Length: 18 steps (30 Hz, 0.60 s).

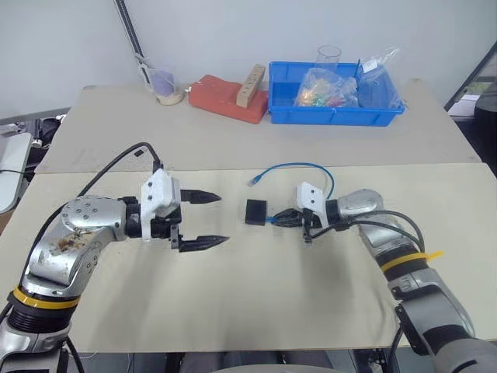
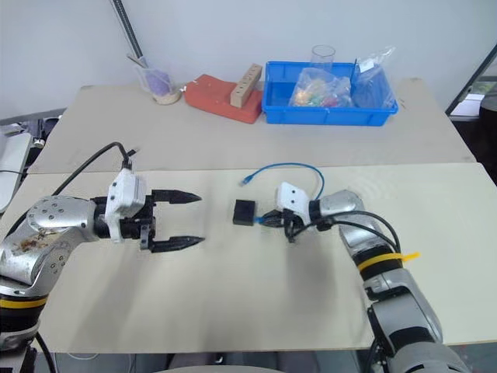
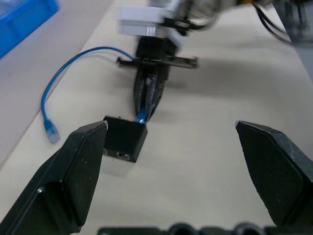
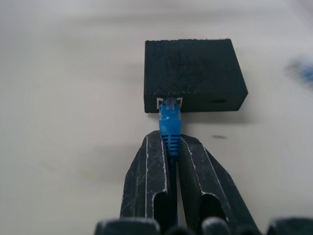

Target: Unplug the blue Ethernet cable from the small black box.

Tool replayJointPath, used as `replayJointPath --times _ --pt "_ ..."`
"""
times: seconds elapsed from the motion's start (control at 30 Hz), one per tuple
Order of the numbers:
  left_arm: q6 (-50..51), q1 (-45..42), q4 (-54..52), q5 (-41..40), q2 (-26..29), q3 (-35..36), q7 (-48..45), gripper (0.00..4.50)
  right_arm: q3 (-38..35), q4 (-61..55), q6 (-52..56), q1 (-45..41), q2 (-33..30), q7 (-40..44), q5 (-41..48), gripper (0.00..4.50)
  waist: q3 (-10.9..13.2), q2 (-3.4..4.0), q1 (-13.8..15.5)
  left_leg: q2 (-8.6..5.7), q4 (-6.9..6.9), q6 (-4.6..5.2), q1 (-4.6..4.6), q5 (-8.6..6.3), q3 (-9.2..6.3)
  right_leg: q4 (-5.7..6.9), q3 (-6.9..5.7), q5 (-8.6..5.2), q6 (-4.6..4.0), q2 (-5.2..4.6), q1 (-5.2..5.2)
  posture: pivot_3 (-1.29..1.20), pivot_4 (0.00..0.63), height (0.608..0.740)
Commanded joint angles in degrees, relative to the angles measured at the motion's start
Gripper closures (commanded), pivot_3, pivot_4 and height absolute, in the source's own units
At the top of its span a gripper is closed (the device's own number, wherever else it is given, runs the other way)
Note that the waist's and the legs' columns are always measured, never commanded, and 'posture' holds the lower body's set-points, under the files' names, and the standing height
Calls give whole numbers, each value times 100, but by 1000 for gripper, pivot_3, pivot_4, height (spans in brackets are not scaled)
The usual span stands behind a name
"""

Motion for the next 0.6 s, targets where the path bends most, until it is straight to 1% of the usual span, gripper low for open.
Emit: replayJointPath --times 0.03,0.1,0.2,0.33,0.43,0.53,0.6 --pt "1358 -492 278 -1111 -330 548 768 0 -241 -237 -1994 -306 -164 -860 -615 4491 1 -2 -12 1 0 0 1 0 0 0 0 -1 1 1 0 0 150 740" --pt "1805 -673 558 -1432 -516 676 968 0 -249 -327 -3039 -480 -265 -1329 -1044 4491 2 -3 -35 2 0 0 0 0 -1 2 -1 -1 2 2 -2 0 150 740" --pt "2005 -881 868 -1560 -754 727 1153 0 -247 -441 -3851 -647 -264 -1798 -1355 4491 2 -3 -65 5 -3 0 6 0 1 10 -1 -1 2 4 -3 0 150 740" --pt "1722 -1123 1227 -1214 -995 458 1119 0 -186 -496 -4247 -793 -167 -2248 -1671 4491 2 -3 -42 4 -2 -5 3 3 -1 13 -2 0 1 3 -3 0 150 740" --pt "1405 -1229 1438 -928 -1103 287 992 0 -139 -505 -4367 -818 -157 -2380 -1713 4491 1 -3 -13 0 0 -9 3 5 1 11 0 0 1 -1 -2 0 150 740" --pt "1272 -1296 1515 -883 -1195 238 815 0 -89 -504 -4385 -829 -183 -2432 -1742 4491 2 -3 -10 -1 0 -12 -1 7 2 12 0 0 0 -3 -1 0 150 740" --pt "1235 -1279 1482 -863 -1206 213 711 545 -55 -483 -4382 -841 -199 -2446 -1730 4500 1 -3 -15 -1 0 -12 -1 7 2 12 0 0 0 -2 -1 0 150 740"
